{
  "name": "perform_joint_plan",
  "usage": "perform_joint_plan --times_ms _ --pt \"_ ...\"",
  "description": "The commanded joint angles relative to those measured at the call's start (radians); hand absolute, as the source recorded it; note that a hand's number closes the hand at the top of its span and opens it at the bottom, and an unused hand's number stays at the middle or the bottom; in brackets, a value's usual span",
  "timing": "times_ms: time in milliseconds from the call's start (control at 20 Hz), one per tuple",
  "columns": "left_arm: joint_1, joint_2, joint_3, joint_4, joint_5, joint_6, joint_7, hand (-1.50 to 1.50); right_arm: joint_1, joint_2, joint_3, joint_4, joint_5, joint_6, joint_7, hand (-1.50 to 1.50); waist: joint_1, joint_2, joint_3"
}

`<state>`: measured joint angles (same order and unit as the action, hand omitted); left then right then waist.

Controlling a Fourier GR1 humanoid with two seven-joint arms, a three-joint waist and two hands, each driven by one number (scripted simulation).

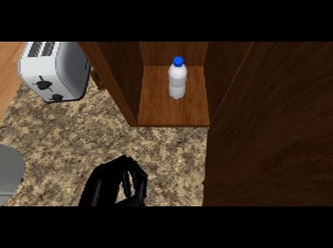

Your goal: Pick up the bottled water, place it into the cabinet and close the cabinet

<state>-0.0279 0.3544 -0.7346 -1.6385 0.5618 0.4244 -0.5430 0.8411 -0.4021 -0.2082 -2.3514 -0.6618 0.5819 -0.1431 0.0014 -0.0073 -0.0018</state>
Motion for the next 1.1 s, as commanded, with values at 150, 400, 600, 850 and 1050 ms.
perform_joint_plan --times_ms 150,400,600,850,1050 --pt "0.118 0.206 0.107 -0.159 0.053 -0.067 0.009 1.5 0.052 -0.027 0.087 -0.242 0.131 0.072 0.053 1.5 0.0 -0.006 -0.001" --pt "0.166 0.272 0.227 -0.155 0.134 -0.176 -0.065 -1.5 0.046 -0.008 0.119 -0.29 0.157 0.08 0.026 1.5 -0.017 -0.007 -0.004" --pt "0.245 0.335 0.262 -0.251 0.187 -0.2 -0.043 -1.5 0.018 -0.052 0.128 -0.315 0.153 0.074 0.046 1.5 0.004 -0.011 -0.006" --pt "0.31 0.405 0.364 -0.271 0.241 -0.243 -0.066 -1.5 -0.022 -0.072 0.228 -0.308 0.192 0.077 0.081 1.5 0.019 -0.012 -0.009" --pt "0.345 0.44 0.404 -0.266 0.265 -0.281 -0.072 -1.5 -0.076 -0.092 0.295 -0.321 0.214 0.069 0.11 1.5 0.019 -0.014 -0.012"
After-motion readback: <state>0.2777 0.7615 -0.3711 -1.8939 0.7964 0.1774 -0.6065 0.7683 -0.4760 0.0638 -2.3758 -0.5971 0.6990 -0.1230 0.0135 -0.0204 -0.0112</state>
